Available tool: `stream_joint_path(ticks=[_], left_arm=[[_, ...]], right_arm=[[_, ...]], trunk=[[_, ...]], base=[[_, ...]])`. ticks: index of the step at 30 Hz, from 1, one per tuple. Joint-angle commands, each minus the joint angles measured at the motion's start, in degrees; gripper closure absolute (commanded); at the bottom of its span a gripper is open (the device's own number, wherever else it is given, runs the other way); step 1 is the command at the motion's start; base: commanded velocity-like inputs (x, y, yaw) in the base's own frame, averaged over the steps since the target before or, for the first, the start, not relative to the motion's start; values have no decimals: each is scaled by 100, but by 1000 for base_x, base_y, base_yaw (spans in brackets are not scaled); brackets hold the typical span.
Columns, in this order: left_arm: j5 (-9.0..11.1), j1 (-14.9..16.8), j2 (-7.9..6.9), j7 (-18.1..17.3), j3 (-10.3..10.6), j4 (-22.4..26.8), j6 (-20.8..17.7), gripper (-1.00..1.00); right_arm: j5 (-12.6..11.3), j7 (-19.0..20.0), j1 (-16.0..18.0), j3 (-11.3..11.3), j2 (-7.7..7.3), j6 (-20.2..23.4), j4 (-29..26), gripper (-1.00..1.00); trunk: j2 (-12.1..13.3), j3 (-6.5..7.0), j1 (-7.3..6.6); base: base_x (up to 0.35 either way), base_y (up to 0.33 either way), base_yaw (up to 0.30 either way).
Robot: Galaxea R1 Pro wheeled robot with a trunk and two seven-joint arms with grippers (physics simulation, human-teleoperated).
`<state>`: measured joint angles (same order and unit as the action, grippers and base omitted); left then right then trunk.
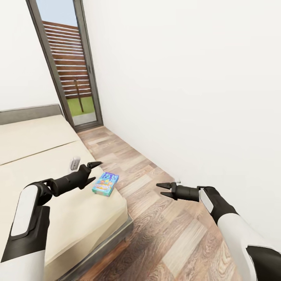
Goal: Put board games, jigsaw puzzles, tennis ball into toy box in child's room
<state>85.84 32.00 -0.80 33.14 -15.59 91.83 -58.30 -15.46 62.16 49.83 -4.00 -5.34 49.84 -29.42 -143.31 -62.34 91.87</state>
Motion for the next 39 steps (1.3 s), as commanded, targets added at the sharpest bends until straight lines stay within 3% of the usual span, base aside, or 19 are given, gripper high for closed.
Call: stream_joint_path(ticks=[1,16,39], left_arm=[[101,4,1,60,-5,2,-16,-100],[256,-19,13,74,16,2,-8,-100],[225,-31,83,152,50,-18,35,-100]], right_arm=[[-1,11,1,-11,-1,26,-3,-100],[-1,24,0,-48,-29,29,-10,-100],[-22,41,16,-98,-115,37,-348,-100]], trunk=[[-2,-4,-1],[-2,1,-1],[-2,1,-1]], base=[[0,0,220],[0,0,223],[0,0,32]])
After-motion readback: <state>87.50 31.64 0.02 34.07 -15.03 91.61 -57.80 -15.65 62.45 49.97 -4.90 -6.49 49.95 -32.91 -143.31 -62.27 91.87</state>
